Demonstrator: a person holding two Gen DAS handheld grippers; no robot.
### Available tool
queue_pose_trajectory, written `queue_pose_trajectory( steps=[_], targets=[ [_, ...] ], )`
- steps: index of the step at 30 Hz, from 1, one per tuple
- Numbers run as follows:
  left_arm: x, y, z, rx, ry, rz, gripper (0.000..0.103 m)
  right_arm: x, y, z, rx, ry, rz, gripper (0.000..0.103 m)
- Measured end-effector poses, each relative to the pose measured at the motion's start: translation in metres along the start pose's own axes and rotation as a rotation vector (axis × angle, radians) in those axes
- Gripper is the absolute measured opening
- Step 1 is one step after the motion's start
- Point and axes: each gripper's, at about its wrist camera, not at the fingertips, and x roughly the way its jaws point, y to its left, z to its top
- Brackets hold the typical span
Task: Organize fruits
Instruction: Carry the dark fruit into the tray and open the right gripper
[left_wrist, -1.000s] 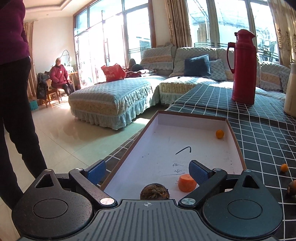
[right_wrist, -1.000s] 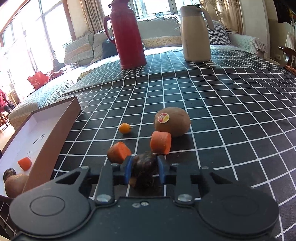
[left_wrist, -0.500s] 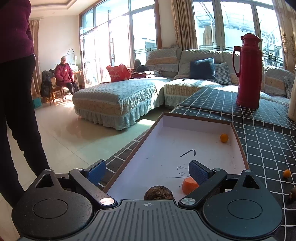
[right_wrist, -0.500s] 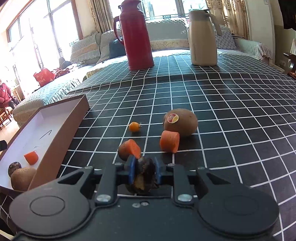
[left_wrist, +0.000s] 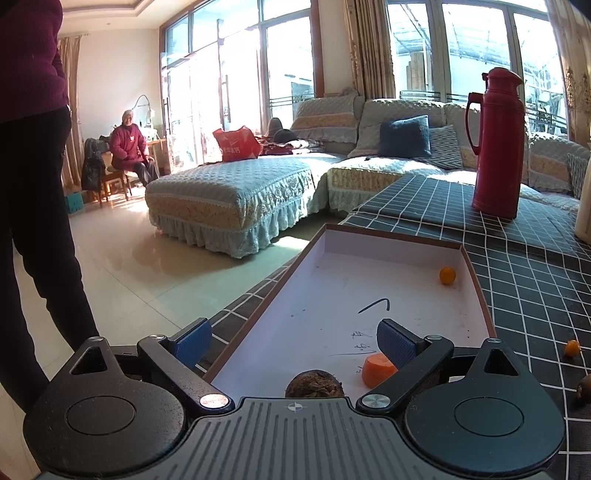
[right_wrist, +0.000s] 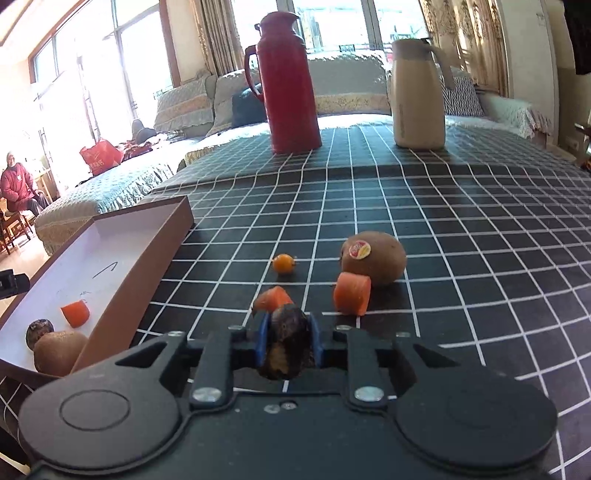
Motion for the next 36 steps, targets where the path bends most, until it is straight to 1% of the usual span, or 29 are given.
queue_pose_trajectory(
  steps=[3, 5, 8, 12, 15, 18, 20, 21, 23, 25, 26, 27, 29, 33, 36],
  targets=[
    [0.001, 0.003, 0.001, -0.015, 0.002, 0.007, 0.096, -0.006, 0.008, 0.009, 0.006, -0.022, 0.043, 0.022],
    [0.003, 0.004, 0.002, -0.023, 0.006, 0.007, 0.096, -0.008, 0.021, 0.019, 0.000, -0.038, 0.098, 0.022],
    [0.003, 0.005, 0.002, -0.023, 0.007, 0.011, 0.096, -0.002, 0.050, 0.032, -0.019, -0.039, 0.195, 0.022],
    [0.003, 0.010, 0.002, -0.045, -0.008, 0.043, 0.096, 0.013, 0.091, 0.039, -0.072, -0.016, 0.290, 0.022],
    [0.007, 0.017, 0.003, -0.065, 0.000, 0.067, 0.096, 0.029, 0.118, 0.034, -0.122, 0.022, 0.316, 0.022],
    [0.012, 0.024, 0.002, -0.079, 0.015, 0.077, 0.096, 0.045, 0.133, 0.028, -0.150, 0.064, 0.316, 0.022],
    [0.015, 0.028, 0.002, -0.086, 0.021, 0.082, 0.096, 0.046, 0.139, 0.024, -0.165, 0.063, 0.300, 0.022],
    [0.016, 0.029, 0.002, -0.086, 0.023, 0.082, 0.096, 0.047, 0.140, 0.024, -0.170, 0.063, 0.296, 0.022],
    [0.017, 0.028, 0.002, -0.085, 0.026, 0.080, 0.096, 0.043, 0.138, 0.024, -0.168, 0.057, 0.290, 0.028],
    [0.017, 0.026, 0.002, -0.083, 0.023, 0.078, 0.096, 0.037, 0.134, 0.025, -0.158, 0.045, 0.289, 0.032],
    [0.016, 0.025, 0.001, -0.079, 0.018, 0.073, 0.096, 0.035, 0.131, 0.024, -0.154, 0.039, 0.287, 0.037],
    [0.014, 0.022, 0.001, -0.073, 0.013, 0.068, 0.096, 0.032, 0.128, 0.025, -0.147, 0.034, 0.287, 0.039],
    [0.010, 0.015, 0.001, -0.056, -0.001, 0.052, 0.096, 0.024, 0.117, 0.025, -0.125, 0.020, 0.284, 0.039],
    [-0.002, -0.006, 0.001, -0.005, -0.027, -0.033, 0.096, 0.005, 0.084, 0.024, -0.082, -0.006, 0.249, 0.040],
    [-0.017, -0.028, 0.002, 0.051, -0.066, -0.104, 0.096, -0.008, 0.048, 0.021, -0.040, -0.024, 0.183, 0.043]
  ],
)
